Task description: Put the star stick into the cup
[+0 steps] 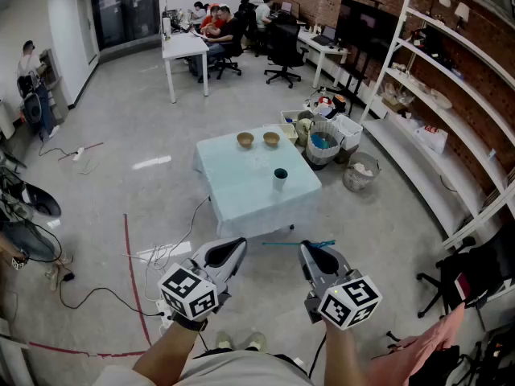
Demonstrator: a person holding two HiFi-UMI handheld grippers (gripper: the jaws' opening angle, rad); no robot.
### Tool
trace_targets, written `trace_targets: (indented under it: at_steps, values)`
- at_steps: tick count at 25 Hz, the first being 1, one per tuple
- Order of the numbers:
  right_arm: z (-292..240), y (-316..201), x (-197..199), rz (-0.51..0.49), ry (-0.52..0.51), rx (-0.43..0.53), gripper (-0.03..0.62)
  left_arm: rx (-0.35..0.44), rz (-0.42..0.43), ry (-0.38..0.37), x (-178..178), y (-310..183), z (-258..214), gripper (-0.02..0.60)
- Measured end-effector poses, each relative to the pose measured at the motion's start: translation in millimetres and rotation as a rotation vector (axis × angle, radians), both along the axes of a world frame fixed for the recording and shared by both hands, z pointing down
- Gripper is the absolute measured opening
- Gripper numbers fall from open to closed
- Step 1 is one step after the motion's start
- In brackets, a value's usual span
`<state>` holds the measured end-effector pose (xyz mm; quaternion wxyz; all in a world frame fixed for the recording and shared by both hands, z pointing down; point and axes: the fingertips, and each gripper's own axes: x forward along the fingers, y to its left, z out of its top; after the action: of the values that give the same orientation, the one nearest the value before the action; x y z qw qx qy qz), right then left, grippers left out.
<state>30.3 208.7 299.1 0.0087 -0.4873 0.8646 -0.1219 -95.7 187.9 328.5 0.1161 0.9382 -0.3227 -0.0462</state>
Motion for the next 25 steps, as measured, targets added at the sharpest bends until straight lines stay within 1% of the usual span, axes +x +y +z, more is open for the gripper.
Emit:
trace_targets:
  at_steps: [8,19,25]
  values:
    - [-3,1,4,-0.004,0.002,0.009,0.026,0.002,0.006,0.001,9,3,-2,0.003]
    - [-3,3,15,-0.013,0.007,0.009,0.026,0.012,-0.005,-0.016,23,3,-4,0.003]
    - [3,-1,32,-0.003,0.010,0.027,0.026,0.022,-0.025,-0.026,32,-2,1,0.003]
